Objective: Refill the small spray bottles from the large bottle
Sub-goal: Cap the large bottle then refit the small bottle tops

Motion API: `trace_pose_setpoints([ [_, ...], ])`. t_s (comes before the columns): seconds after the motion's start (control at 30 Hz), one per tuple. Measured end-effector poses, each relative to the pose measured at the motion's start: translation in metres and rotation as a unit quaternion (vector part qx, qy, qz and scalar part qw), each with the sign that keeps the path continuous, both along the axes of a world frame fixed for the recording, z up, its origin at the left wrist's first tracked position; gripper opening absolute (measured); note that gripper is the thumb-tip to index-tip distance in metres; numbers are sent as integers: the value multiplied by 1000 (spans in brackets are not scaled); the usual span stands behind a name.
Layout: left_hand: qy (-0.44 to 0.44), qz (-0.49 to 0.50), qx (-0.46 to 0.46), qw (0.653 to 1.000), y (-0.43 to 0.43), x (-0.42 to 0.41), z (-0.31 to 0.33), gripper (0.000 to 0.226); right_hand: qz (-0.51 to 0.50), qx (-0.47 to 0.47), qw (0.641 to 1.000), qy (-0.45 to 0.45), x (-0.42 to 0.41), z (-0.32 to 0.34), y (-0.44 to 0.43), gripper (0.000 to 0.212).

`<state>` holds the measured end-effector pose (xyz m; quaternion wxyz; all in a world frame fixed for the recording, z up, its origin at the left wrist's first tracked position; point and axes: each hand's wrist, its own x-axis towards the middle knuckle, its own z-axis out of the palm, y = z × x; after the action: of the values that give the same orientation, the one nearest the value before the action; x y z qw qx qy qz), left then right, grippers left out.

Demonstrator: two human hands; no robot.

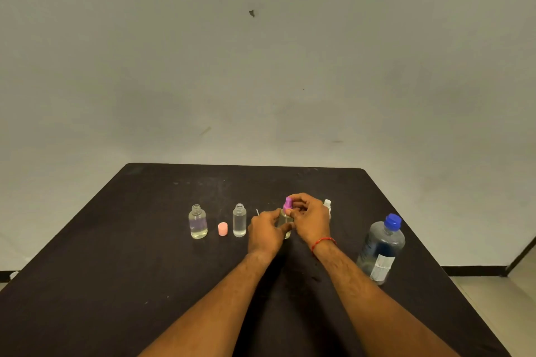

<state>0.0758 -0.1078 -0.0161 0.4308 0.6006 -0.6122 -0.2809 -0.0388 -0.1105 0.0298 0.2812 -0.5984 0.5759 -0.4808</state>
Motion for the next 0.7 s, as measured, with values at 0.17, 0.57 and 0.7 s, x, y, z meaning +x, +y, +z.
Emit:
trace_pose_setpoints([
  [0.17, 7, -6, 8, 1000, 0, 0, 2, 16, 2, -2, 1000, 10, 0, -5, -6, 26],
  [0.57, -11, -12, 19, 1000, 8, 2, 8, 38, 5, -15, 999, 46, -5, -12, -5, 32],
  [0.7, 6, 11, -6, 1000, 18, 13, 12, 57, -19, -50, 997, 53, -7, -12, 3, 37],
])
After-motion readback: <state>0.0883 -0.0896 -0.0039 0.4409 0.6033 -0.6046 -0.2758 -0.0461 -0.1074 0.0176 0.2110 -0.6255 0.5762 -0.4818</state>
